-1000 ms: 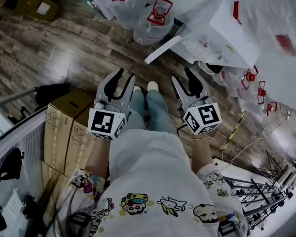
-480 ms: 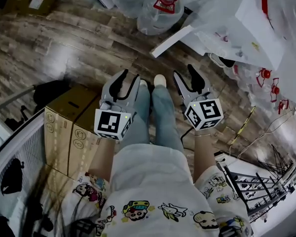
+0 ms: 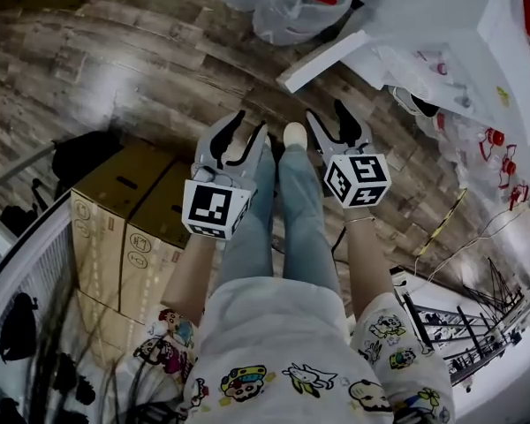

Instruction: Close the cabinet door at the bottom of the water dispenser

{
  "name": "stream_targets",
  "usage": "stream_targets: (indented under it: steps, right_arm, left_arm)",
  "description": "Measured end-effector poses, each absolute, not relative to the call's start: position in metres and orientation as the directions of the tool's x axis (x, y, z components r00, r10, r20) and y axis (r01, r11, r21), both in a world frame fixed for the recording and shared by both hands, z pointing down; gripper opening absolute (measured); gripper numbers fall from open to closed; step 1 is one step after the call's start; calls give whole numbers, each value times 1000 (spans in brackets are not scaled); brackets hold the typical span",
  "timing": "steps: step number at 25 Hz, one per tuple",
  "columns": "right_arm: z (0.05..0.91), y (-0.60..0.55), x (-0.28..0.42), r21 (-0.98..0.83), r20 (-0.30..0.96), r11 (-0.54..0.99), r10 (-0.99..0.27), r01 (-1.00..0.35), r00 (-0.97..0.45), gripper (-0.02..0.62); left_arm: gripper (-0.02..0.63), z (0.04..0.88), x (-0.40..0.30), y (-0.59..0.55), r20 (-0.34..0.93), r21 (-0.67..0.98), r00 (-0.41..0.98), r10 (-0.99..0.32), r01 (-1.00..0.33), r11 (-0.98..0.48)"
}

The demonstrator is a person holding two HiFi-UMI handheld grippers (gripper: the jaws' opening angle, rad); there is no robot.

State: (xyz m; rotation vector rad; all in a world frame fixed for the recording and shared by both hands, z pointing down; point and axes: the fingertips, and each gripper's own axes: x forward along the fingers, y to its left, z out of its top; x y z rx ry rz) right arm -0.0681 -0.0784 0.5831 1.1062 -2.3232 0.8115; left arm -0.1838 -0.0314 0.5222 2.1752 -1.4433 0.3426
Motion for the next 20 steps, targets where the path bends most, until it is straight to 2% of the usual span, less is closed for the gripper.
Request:
stream_targets:
  steps: [8,20]
  right_arm:
    - [669,-93,-65,-299,702,371,-538,-879,-466,285]
    - [758,-105,-86,-293,816,198,-459,-936,-352,313]
  left_arm:
    - [141,585,-186,-43,518,264,403,-755,-914,-307]
    - [141,645,-205,-36,601,276,378,-705,-925,-261]
